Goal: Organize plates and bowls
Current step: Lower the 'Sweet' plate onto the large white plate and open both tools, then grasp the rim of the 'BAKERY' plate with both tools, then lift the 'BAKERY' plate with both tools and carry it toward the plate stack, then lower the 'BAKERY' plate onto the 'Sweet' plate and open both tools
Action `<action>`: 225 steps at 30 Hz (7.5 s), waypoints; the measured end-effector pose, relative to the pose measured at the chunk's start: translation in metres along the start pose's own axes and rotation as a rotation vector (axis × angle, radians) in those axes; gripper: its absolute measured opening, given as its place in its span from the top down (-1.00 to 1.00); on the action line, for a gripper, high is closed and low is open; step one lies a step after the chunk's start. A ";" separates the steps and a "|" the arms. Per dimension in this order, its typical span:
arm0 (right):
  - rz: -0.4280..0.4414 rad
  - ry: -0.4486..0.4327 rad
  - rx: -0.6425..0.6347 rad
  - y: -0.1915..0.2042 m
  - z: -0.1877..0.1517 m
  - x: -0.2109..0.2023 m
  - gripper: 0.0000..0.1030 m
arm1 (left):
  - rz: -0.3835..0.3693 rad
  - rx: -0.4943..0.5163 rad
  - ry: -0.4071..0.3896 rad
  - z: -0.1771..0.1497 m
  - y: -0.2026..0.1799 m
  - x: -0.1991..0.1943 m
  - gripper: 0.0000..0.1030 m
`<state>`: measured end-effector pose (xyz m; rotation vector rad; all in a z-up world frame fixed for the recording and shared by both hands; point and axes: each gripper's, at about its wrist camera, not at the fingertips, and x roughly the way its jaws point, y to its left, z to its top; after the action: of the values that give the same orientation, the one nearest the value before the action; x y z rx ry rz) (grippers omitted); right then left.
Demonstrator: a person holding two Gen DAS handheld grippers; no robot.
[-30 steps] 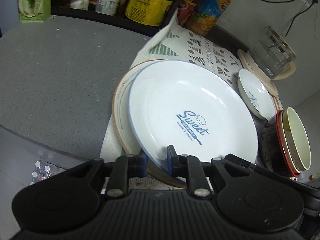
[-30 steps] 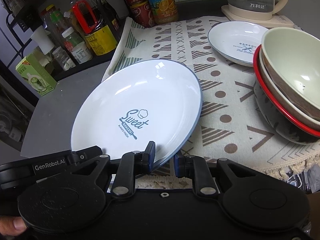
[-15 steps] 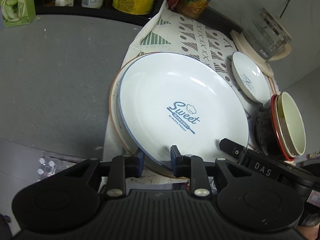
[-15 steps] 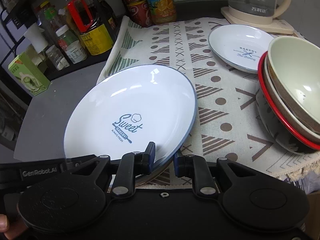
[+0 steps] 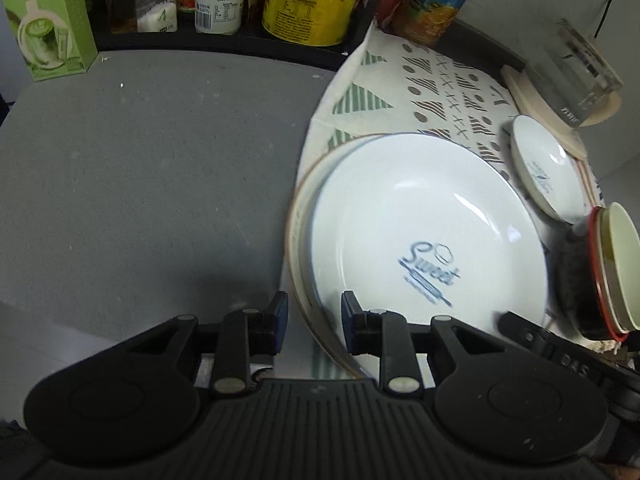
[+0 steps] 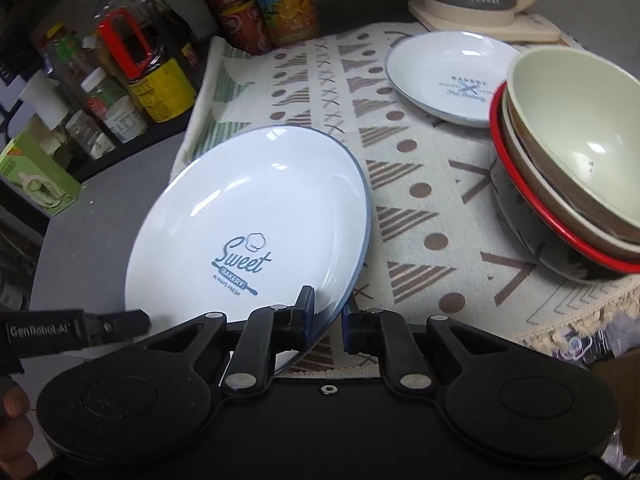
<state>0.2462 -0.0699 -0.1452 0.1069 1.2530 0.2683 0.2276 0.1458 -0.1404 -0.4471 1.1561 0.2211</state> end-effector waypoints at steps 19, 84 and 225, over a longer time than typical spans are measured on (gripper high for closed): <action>0.041 0.034 0.040 -0.006 0.020 -0.004 0.48 | 0.027 0.078 -0.020 0.057 -0.022 0.003 0.39; -0.113 0.064 0.497 -0.220 0.194 0.038 0.38 | -0.275 0.118 0.161 0.146 -0.227 0.151 0.58; 0.003 0.088 -0.191 0.003 0.054 0.011 0.39 | 0.014 -0.048 -0.060 0.028 -0.027 -0.015 0.56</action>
<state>0.2997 -0.0610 -0.1375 -0.0680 1.3080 0.3977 0.2556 0.1349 -0.1110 -0.4717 1.0977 0.2730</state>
